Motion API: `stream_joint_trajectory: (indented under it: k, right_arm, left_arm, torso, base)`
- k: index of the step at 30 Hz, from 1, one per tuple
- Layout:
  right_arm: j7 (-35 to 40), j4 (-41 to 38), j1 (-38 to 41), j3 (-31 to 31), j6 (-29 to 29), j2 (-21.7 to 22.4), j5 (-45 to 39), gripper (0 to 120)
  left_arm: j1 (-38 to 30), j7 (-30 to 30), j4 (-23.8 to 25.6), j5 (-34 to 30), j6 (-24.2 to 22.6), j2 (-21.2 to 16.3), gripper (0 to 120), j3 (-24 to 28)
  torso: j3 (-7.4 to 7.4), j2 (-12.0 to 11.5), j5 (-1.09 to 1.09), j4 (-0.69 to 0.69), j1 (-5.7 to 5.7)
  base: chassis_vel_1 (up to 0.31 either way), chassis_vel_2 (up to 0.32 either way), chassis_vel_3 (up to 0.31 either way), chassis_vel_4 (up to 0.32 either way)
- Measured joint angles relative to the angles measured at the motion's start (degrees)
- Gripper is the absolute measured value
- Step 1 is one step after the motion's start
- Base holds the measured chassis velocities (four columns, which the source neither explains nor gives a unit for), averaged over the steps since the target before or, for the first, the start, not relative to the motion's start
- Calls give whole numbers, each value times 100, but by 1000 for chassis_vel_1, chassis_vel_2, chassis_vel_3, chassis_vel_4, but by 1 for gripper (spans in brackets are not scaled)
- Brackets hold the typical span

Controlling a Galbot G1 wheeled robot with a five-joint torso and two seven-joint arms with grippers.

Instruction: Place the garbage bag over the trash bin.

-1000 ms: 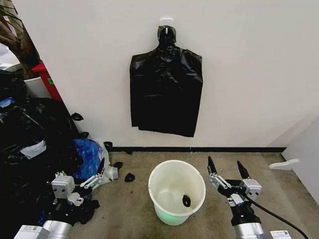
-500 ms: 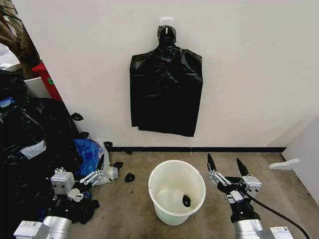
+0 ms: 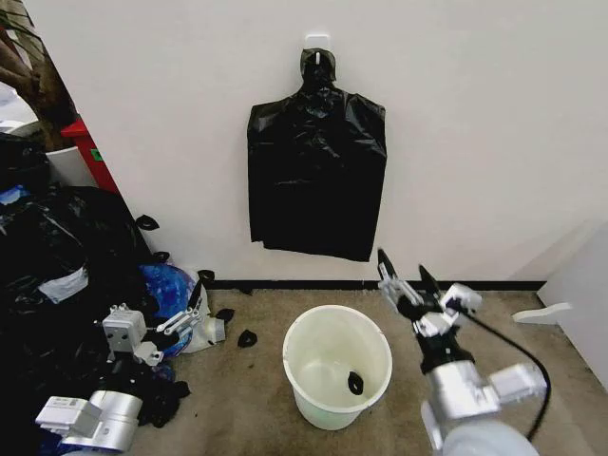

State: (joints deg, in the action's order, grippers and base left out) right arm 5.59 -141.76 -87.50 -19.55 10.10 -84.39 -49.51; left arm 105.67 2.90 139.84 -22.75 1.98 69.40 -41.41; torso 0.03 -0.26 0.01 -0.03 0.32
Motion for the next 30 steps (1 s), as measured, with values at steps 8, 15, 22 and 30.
stream_joint_trajectory:
  k: [8, 15, 22, 30]
  right_arm:
    - [522, 743, 1759, 660, -152, 37, -2331, 100]
    - [1515, 1769, 3542, 1202, -517, -388, -3103, 100]
    - [1985, 2738, 4881, 1112, -1006, -756, -2920, 100]
    - [2440, 3427, 5591, 921, -1322, -772, -2869, 100]
  left_arm:
    - [-274, 42, -53, -222, -140, -192, 100, -29]
    - [-318, 98, -68, -163, -278, -136, 100, -59]
    - [-300, 97, -68, -113, -271, -22, 100, -112]
    - [-273, 114, -7, -76, -245, 17, 100, -148]
  torso:
    - [0, 0, 0, 0, 0]
    - [1, 0, -1, 0, 0]
    - [1, 0, -1, 0, 1]
    - [0, 0, 1, -1, 1]
  base:
    - [0, 0, 0, 0]
    - [0, 0, 0, 0]
    - [0, 0, 0, 0]
    - [0, 0, 0, 0]
